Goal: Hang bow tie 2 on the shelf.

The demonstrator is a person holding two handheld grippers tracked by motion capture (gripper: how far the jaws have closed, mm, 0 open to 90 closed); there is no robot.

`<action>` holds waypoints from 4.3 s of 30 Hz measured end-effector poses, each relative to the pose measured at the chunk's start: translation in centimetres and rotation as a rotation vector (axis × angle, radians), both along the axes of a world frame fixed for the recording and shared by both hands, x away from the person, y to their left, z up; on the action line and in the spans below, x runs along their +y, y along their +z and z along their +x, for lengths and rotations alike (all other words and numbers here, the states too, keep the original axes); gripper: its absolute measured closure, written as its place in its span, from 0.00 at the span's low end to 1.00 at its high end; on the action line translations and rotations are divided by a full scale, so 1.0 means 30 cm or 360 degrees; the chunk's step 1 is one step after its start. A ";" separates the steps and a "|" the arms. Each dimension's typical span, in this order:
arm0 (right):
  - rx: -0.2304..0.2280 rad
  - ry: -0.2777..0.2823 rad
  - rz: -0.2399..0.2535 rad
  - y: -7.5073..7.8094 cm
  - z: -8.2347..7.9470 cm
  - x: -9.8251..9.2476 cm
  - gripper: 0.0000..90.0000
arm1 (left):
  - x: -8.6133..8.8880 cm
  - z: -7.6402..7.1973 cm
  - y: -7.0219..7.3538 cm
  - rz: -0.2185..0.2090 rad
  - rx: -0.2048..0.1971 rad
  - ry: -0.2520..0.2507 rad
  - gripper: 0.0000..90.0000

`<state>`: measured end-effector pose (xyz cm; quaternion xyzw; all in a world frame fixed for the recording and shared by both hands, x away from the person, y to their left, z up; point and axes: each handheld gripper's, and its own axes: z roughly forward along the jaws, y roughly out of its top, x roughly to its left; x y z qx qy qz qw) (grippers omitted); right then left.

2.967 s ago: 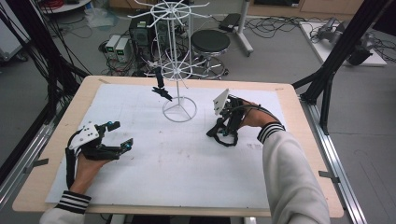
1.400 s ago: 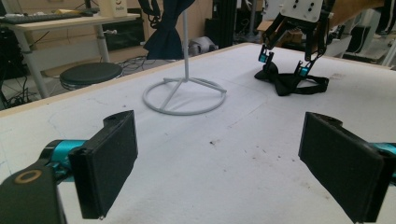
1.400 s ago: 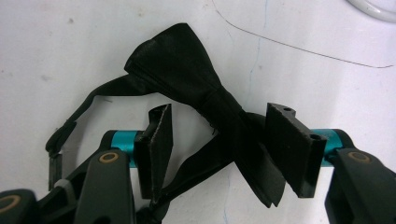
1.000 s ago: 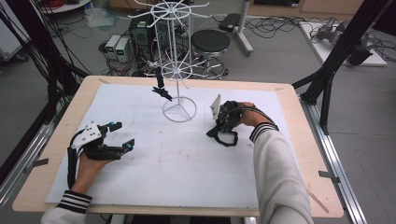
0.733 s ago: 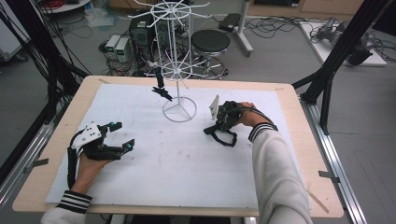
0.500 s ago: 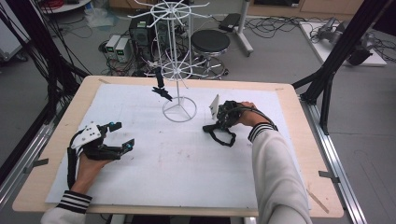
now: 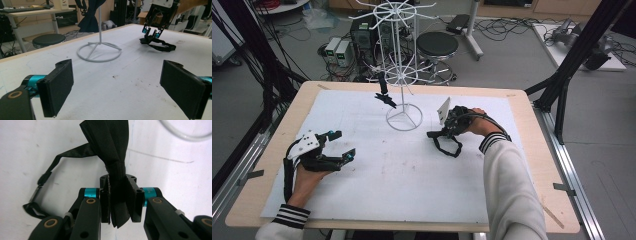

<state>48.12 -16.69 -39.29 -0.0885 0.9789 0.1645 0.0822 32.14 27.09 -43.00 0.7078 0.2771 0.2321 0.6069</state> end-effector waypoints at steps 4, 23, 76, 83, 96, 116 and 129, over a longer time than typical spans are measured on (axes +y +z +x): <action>0.0022 0.0008 0.0057 0.017 -0.004 -0.004 0.85 | 0.001 0.000 0.000 0.0001 0.0001 0.0001 0.14; -0.0003 -0.0009 0.0366 0.135 -0.043 -0.049 0.85 | 0.004 -0.001 0.001 0.0000 0.0000 0.0010 0.14; 0.0062 -0.0251 0.1444 0.301 -0.041 -0.166 0.84 | 0.003 -0.004 0.005 -0.0010 -0.0011 0.0007 0.14; 0.0117 -0.0358 0.1527 0.314 -0.036 -0.173 0.84 | 0.002 -0.004 0.005 -0.0013 -0.0010 0.0007 0.14; 0.0059 -0.0461 0.1652 0.329 -0.026 -0.184 0.84 | 0.004 -0.002 0.005 -0.0003 -0.0004 -0.0001 0.14; -0.0021 -0.0586 0.1716 0.307 0.006 -0.140 0.83 | 0.006 -0.003 0.005 -0.0009 -0.0004 0.0000 0.14; -0.0008 -0.0707 0.1747 0.275 0.039 -0.146 0.83 | 0.005 -0.003 0.005 -0.0014 -0.0004 -0.0001 0.14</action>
